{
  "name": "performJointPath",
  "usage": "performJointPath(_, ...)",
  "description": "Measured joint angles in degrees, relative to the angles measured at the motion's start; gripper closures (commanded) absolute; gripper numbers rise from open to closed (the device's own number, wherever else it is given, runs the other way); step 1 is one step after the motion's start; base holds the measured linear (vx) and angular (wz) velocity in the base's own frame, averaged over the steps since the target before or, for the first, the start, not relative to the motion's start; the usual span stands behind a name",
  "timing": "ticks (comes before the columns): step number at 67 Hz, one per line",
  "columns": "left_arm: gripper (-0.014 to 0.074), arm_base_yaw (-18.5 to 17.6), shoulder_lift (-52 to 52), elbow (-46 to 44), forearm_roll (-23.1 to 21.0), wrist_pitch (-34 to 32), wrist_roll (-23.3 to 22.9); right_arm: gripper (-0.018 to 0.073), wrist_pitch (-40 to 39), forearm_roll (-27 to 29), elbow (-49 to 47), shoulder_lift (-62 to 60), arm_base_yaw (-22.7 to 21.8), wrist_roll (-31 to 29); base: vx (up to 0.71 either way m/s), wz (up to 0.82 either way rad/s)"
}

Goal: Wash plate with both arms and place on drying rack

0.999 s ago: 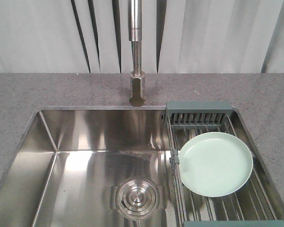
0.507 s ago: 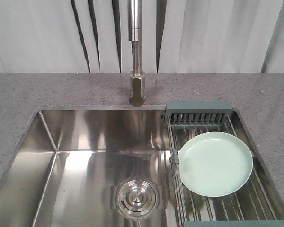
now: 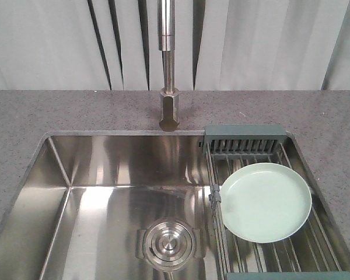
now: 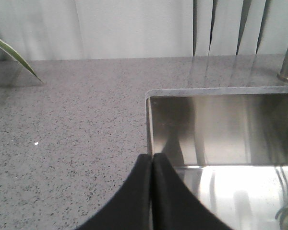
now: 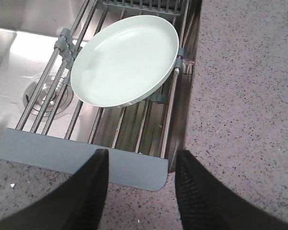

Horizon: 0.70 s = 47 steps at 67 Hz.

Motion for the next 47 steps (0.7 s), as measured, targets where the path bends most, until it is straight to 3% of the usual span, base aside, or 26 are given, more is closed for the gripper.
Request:
performJointPath(13,0.0603,0.0,-8.2,5.9,0.0,-4.6,-0.1,0.0240,0.0,0.0,0.0,0.0,0.0,0.0,0.00,0.00)
performJointPath(27,0.0603,1.3,-8.9,9.2,0.0,-11.0,-0.1,0.0240,0.0,0.0,0.0,0.0,0.0,0.0,0.00,0.00)
performJointPath(47,0.0603,3.4,-8.9,9.2,0.0,-12.0,-0.1,0.0240,0.0,0.0,0.0,0.0,0.0,0.0,0.00,0.00)
